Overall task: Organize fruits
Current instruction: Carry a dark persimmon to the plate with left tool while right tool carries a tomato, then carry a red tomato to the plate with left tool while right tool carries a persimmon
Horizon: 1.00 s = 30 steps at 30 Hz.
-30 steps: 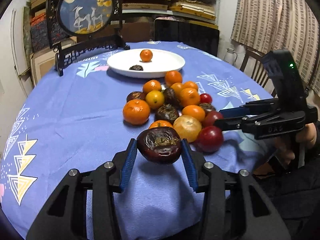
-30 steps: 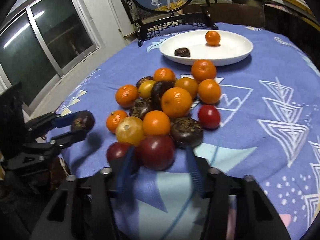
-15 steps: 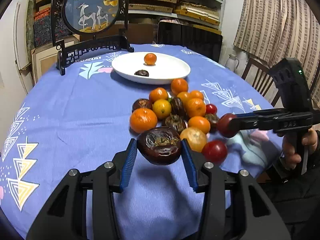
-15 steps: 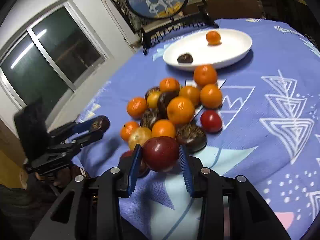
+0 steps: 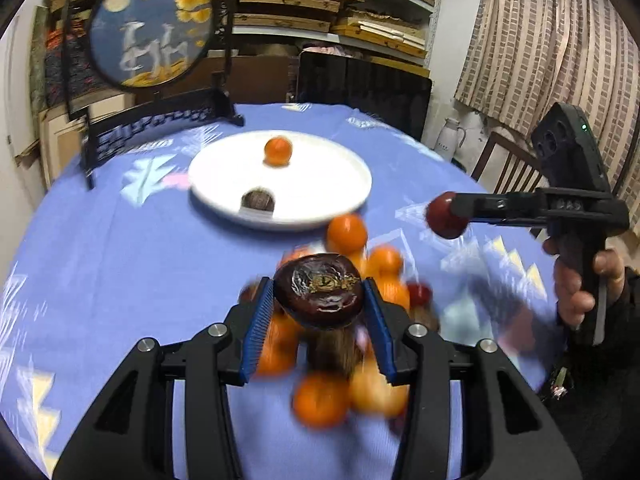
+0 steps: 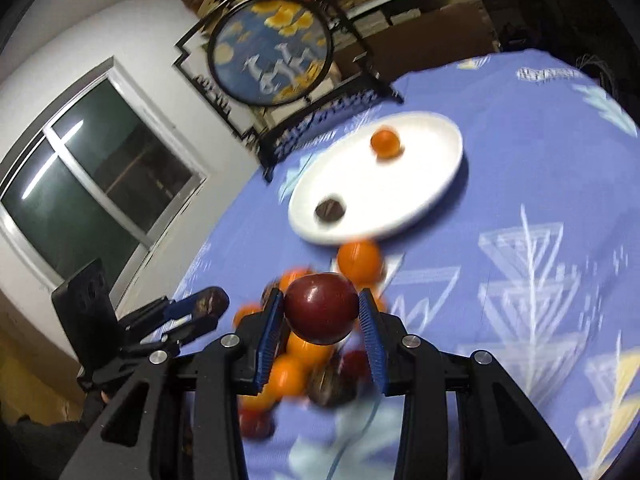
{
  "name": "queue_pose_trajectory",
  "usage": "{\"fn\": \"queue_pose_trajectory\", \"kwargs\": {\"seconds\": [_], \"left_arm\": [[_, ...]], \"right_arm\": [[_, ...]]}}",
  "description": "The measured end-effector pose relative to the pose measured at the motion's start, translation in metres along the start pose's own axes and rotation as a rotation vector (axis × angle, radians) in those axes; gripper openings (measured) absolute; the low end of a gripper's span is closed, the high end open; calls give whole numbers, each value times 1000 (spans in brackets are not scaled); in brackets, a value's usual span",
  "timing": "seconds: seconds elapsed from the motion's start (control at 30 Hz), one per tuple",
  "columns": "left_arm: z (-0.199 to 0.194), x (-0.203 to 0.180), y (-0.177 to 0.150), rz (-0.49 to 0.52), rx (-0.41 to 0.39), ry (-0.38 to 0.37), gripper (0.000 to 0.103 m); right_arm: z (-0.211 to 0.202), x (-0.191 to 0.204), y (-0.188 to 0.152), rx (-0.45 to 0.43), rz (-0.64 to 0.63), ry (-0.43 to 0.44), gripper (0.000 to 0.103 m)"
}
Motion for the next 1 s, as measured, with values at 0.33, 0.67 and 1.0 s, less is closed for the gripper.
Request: {"fn": "queue_pose_trajectory", "kwargs": {"seconds": [0.33, 0.67, 1.0], "left_arm": [[113, 7, 81, 18, 101, 22, 46], [51, 0, 48, 47, 34, 59, 81], [-36, -62, -54, 224, 16, 59, 81]], "right_arm": [[55, -35, 84, -59, 61, -44, 52], [24, -24, 42, -70, -34, -141, 54], [4, -11, -4, -54, -161, -435, 71]]}}
Point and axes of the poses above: each gripper's, at about its wrist camera, not at the fingertips, and z roughly the way its jaws point, x to its left, y to its top, the point moved 6 cm from there along z, roughly the way its jaws point, and after that the axes turned 1 degree about -y, right-handed, at the moved point
